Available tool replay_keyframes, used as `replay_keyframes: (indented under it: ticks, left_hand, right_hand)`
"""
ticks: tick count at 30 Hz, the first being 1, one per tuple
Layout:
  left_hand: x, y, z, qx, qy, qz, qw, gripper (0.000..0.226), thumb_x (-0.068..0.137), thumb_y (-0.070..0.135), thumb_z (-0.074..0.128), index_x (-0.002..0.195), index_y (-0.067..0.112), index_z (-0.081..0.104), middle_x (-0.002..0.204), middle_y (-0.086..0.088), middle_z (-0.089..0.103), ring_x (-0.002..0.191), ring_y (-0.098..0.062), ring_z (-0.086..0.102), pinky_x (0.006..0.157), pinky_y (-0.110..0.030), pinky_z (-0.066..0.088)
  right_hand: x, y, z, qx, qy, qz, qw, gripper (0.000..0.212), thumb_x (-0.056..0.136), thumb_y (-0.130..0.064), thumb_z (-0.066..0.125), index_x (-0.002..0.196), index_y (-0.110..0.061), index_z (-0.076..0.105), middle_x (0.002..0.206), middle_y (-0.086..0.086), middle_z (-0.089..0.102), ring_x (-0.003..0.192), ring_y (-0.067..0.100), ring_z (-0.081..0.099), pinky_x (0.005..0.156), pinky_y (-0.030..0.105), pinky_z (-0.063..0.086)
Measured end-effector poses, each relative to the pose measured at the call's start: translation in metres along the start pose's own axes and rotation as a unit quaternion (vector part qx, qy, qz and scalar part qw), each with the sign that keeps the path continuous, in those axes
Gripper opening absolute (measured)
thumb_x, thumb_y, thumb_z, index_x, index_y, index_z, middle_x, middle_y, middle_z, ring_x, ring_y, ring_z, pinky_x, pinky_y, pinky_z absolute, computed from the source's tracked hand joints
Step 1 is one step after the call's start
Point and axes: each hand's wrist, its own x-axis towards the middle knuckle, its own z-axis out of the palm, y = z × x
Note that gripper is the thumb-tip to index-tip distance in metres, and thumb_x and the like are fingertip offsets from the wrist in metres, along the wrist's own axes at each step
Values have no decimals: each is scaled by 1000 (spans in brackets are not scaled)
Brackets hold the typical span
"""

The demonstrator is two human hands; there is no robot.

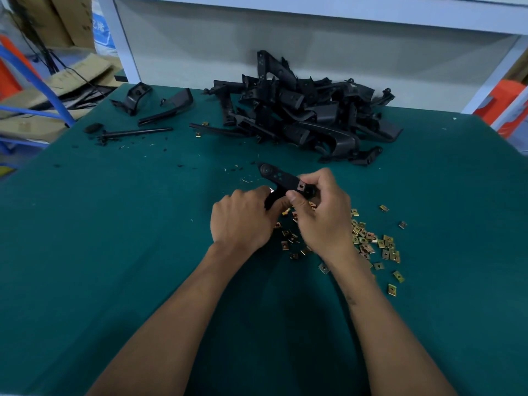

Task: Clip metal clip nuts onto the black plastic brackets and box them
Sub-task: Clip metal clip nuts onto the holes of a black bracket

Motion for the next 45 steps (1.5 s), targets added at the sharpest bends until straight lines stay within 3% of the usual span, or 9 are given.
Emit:
replay_keyframes:
  ticks: [4,11,16,21,28,32,36,41,45]
  left_hand:
    - [0,-1,0,11,-12,32,999,79,85,91,17,91,30,66,70,-5,66,68,-36,64,54,-34,36]
    - [-2,2,-2,63,-3,55,996,75,86,90,28,90,27,69,69,-5,67,65,-34,66,54,-32,32]
    - [-1,8,-9,58,30,53,996,71,89,84,30,83,22,64,68,-2,69,58,-34,65,51,-30,34]
    - [-8,5,-12,19,71,58,996,65,88,79,38,75,22,66,59,5,62,46,-27,59,47,-24,34]
    - [-6,2,-8,24,78,39,996,70,89,83,32,83,23,69,62,1,67,53,-33,64,50,-29,36]
    - [-5,-1,-7,33,62,37,997,71,91,83,28,91,25,70,62,-4,67,56,-36,64,51,-31,37]
    - [-6,1,-7,33,58,44,997,70,90,82,29,88,25,69,62,-6,66,55,-36,64,49,-31,38]
    - [-6,0,-8,32,42,44,998,70,91,84,26,95,28,69,66,-6,68,60,-36,65,52,-33,40]
    - [-6,0,-7,32,36,45,998,69,91,84,25,98,30,68,68,-7,68,63,-38,65,53,-33,37]
  right_hand:
    - [7,0,-20,182,-60,81,978,11,95,-16,67,85,-21,68,74,-15,66,75,5,62,71,29,55]
    - [13,-2,-32,203,-109,242,943,25,97,2,65,78,-13,71,69,-3,71,78,17,69,85,41,63]
    - [10,-14,-27,234,-56,241,940,24,99,2,61,81,-12,70,73,-5,70,85,18,65,85,39,61]
    - [17,-15,-41,416,87,311,850,22,99,5,55,81,1,67,91,10,67,90,24,68,85,41,63]
    - [6,-21,-24,374,39,230,898,16,82,6,76,84,-10,77,76,2,74,78,17,70,81,33,60]
    - [3,-20,-16,395,83,235,884,17,82,4,78,77,-12,77,77,6,74,82,22,70,93,51,57]
    - [-2,-18,-9,383,111,227,889,18,82,0,81,76,-17,80,80,6,77,83,21,73,90,42,60]
    - [-2,-12,-7,291,99,169,936,23,84,-7,82,74,-28,80,79,0,77,76,12,70,75,27,58]
    - [-3,-9,-9,232,81,133,960,17,83,-16,81,76,-31,79,81,-3,77,78,12,72,74,28,59]
